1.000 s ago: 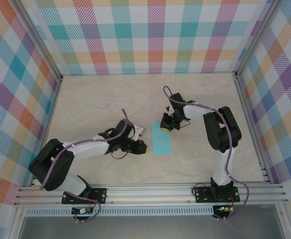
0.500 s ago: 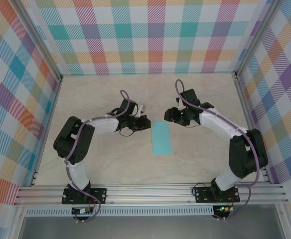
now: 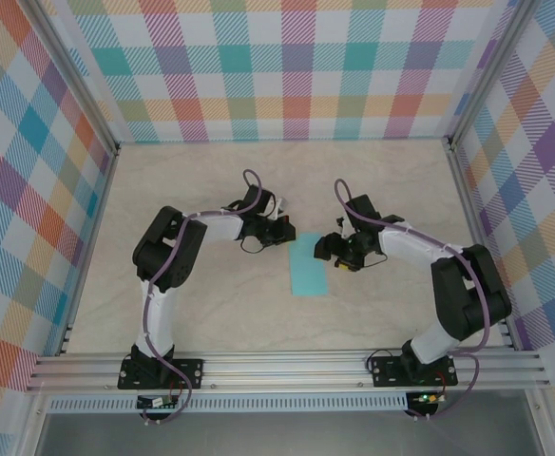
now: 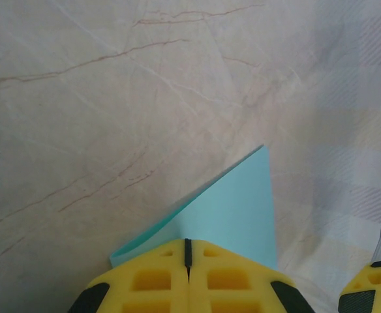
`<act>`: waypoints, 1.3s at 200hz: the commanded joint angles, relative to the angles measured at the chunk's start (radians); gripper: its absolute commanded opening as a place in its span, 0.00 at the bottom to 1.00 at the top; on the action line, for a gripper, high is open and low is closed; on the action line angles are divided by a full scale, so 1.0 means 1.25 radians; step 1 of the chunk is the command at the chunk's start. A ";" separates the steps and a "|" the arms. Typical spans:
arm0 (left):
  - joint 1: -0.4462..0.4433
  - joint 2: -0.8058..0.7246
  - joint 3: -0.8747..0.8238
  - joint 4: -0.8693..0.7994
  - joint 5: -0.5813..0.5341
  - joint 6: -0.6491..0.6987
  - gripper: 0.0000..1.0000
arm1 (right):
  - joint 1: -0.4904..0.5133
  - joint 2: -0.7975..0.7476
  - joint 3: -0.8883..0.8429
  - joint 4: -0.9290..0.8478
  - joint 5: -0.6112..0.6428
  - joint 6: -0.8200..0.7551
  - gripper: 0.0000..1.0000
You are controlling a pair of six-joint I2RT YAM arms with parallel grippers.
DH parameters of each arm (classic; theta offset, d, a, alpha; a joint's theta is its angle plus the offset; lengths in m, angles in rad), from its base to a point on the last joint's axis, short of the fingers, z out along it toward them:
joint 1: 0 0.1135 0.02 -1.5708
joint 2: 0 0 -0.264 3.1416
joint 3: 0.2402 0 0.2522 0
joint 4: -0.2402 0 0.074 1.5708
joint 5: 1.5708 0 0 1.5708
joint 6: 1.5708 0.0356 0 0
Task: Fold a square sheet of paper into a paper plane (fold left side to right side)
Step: First fold the square sheet of paper in half at the center of the table, then fold the triangle a second time at the center of the table.
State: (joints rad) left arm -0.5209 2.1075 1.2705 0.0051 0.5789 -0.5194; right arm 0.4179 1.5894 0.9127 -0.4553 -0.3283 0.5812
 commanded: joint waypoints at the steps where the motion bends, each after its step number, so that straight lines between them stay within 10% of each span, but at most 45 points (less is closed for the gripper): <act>1: 0.001 0.015 0.014 -0.040 -0.021 0.031 0.01 | -0.007 0.037 0.023 0.000 -0.028 0.024 0.66; 260: -0.003 0.001 -0.032 -0.011 -0.021 0.036 0.01 | 0.069 0.163 0.113 0.017 -0.053 0.076 0.56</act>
State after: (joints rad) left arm -0.5213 2.1082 1.2621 0.0216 0.5762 -0.5007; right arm 0.4995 1.7851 1.0214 -0.4450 -0.3866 0.6731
